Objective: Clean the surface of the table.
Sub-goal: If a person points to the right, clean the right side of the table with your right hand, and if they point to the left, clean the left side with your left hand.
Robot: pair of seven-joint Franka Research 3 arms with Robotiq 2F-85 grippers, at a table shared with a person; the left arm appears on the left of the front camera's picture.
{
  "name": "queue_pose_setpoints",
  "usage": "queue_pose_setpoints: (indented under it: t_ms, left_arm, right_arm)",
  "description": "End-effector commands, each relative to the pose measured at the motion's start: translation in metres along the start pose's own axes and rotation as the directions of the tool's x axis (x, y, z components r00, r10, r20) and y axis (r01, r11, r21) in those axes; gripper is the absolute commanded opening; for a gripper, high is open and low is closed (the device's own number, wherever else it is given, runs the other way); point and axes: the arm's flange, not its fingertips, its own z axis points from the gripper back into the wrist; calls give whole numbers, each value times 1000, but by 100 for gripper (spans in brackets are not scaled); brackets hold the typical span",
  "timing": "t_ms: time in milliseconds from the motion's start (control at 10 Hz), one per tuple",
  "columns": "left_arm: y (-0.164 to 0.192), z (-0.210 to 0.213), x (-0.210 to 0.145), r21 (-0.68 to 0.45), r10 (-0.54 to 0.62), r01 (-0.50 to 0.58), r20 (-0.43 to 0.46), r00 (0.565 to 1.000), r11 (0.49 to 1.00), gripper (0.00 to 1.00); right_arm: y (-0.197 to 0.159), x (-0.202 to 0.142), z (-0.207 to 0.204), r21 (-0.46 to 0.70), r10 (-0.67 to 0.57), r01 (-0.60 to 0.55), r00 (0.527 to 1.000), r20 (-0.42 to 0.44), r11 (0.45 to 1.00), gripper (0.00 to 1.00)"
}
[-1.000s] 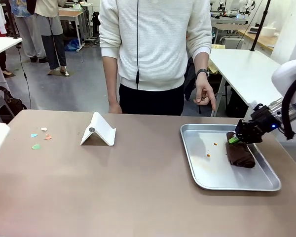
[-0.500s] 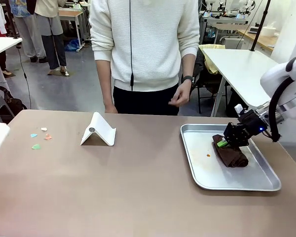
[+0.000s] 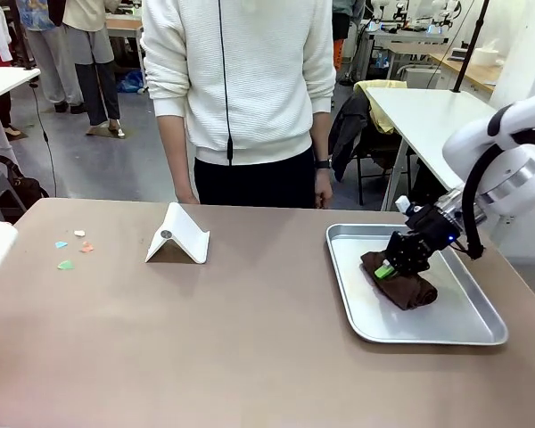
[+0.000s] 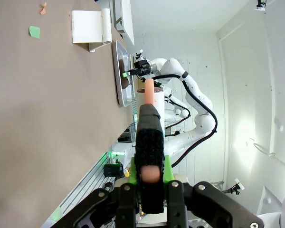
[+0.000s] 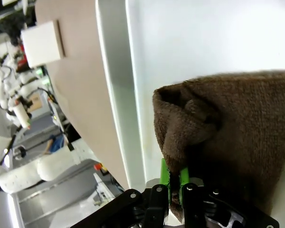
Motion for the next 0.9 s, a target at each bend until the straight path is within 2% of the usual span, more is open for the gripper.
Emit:
queue_pose_setpoints:
  t_ms: [0, 200, 300, 400, 600, 800]
  left_arm:
    - [-5, 0, -2, 3, -5, 5, -6, 1000, 1000, 0]
    - [-5, 0, -2, 3, -5, 5, -6, 1000, 1000, 0]
    - [-5, 0, -2, 3, -5, 5, -6, 1000, 1000, 0]
    - [-5, 0, -2, 3, -5, 5, -6, 1000, 1000, 0]
    - [-5, 0, -2, 3, -5, 5, -6, 1000, 1000, 0]
    - [-5, 0, -2, 3, -5, 5, -6, 1000, 1000, 0]
  right_arm:
    - [10, -9, -11, -57, 66, -72, 994, -89, 996, 8]
    - [15, -20, -22, -139, 98, -126, 977, -188, 982, 8]
    - [16, -23, -24, -174, 112, -149, 973, -203, 973, 8]
    - [16, -24, -22, -173, 123, -155, 976, -181, 973, 8]
    - [15, -22, -14, -118, 120, -129, 989, -83, 985, 8]
    - [7, -12, -3, -76, 49, -42, 995, 87, 996, 8]
